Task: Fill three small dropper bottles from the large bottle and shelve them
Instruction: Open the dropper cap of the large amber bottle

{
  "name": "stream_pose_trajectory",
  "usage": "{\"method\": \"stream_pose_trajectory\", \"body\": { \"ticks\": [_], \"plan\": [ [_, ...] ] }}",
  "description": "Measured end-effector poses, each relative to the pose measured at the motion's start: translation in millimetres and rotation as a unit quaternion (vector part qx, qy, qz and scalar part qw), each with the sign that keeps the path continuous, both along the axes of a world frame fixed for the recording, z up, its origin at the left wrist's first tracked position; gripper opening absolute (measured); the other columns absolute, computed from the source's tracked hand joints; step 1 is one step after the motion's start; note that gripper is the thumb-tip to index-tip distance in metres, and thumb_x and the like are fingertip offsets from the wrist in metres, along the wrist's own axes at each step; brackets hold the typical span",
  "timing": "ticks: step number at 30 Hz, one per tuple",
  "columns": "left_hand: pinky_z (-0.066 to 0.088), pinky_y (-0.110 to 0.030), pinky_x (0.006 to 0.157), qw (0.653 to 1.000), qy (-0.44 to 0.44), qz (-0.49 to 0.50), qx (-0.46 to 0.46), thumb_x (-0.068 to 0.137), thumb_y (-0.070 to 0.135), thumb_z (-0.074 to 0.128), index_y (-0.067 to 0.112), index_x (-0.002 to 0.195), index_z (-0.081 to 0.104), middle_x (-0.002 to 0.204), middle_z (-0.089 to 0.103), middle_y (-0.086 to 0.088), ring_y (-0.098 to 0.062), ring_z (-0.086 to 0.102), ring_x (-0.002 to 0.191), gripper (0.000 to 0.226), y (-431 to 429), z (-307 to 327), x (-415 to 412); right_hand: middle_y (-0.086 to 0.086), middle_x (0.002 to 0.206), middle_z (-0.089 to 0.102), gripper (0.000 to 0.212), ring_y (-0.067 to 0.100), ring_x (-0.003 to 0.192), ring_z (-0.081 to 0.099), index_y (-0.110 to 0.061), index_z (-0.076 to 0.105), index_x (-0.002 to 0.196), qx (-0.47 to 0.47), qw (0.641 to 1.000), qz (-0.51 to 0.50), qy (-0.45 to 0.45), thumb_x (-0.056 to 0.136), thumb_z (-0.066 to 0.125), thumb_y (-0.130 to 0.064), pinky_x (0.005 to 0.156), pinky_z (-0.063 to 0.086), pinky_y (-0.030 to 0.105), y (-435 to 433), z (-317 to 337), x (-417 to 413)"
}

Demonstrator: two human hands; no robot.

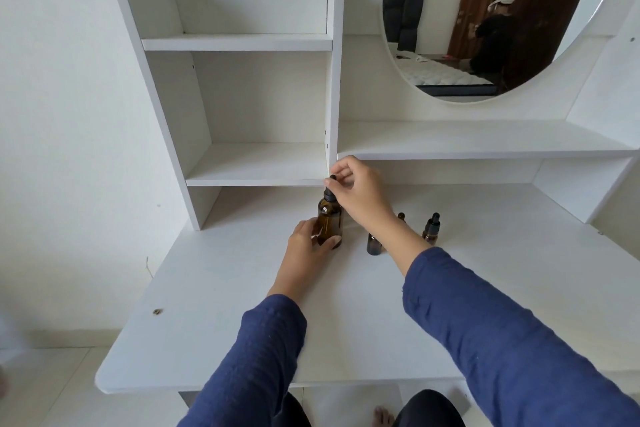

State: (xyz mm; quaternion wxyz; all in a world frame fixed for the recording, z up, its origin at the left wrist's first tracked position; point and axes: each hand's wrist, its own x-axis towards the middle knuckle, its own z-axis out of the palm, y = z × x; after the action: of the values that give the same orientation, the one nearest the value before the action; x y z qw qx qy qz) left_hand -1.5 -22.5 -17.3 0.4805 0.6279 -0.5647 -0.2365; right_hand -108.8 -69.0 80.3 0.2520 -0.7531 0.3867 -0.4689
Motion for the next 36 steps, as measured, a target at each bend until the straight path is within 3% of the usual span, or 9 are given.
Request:
{"method": "stream_pose_trajectory", "body": {
  "ticks": [5,16,22,30,36],
  "plan": [
    [0.046,-0.028,0.092,1.000,0.002,-0.001,-0.002,0.084,0.025,0.067,0.010,0.119,0.054,0.113,0.053,-0.006,-0.018,0.053,0.105,0.040,-0.6,0.0,0.7,0.010,0.093,0.068,0.015,0.018,0.088,0.064,-0.007,0.060,0.095,-0.001,0.999,0.031,-0.016,0.088,0.051,0.002,0.081,0.052,0.023,0.5,1.3,-1.5],
    [0.046,-0.028,0.094,1.000,0.013,-0.003,0.001,0.084,0.023,0.067,0.009,0.120,0.053,0.115,0.053,-0.008,-0.021,0.054,0.107,0.042,-0.2,-1.4,1.1,0.009,0.090,0.069,0.013,0.013,0.081,0.063,-0.003,0.063,0.091,-0.092,0.994,0.019,-0.059,0.085,0.053,0.003,0.073,0.047,0.007,-11.8,45.1,-2.9],
    [0.046,-0.029,0.094,1.000,0.008,-0.002,0.003,0.084,0.024,0.066,0.009,0.121,0.052,0.116,0.053,-0.007,-0.021,0.053,0.107,0.042,0.6,-0.5,1.0,0.010,0.089,0.068,0.014,0.015,0.081,0.063,-0.002,0.063,0.090,-0.110,0.992,0.023,-0.053,0.085,0.052,0.004,0.073,0.048,0.011,-15.9,56.9,-2.2],
    [0.043,-0.023,0.091,1.000,0.014,-0.003,0.005,0.085,0.024,0.066,0.008,0.124,0.051,0.119,0.051,-0.008,-0.016,0.051,0.105,0.044,1.8,1.5,0.3,0.011,0.092,0.069,0.012,0.017,0.083,0.064,-0.001,0.065,0.092,-0.062,0.998,0.031,-0.003,0.085,0.056,0.002,0.073,0.048,0.006,-9.2,22.8,-6.5],
    [0.045,-0.025,0.091,1.000,0.010,-0.006,0.004,0.085,0.024,0.066,0.009,0.123,0.051,0.118,0.052,-0.008,-0.020,0.053,0.107,0.043,2.1,2.0,0.4,0.008,0.096,0.068,0.013,0.016,0.090,0.064,-0.007,0.064,0.096,-0.017,0.997,0.063,0.049,0.086,0.058,-0.002,0.080,0.050,0.014,-4.8,8.7,-14.0]
  ]
}}
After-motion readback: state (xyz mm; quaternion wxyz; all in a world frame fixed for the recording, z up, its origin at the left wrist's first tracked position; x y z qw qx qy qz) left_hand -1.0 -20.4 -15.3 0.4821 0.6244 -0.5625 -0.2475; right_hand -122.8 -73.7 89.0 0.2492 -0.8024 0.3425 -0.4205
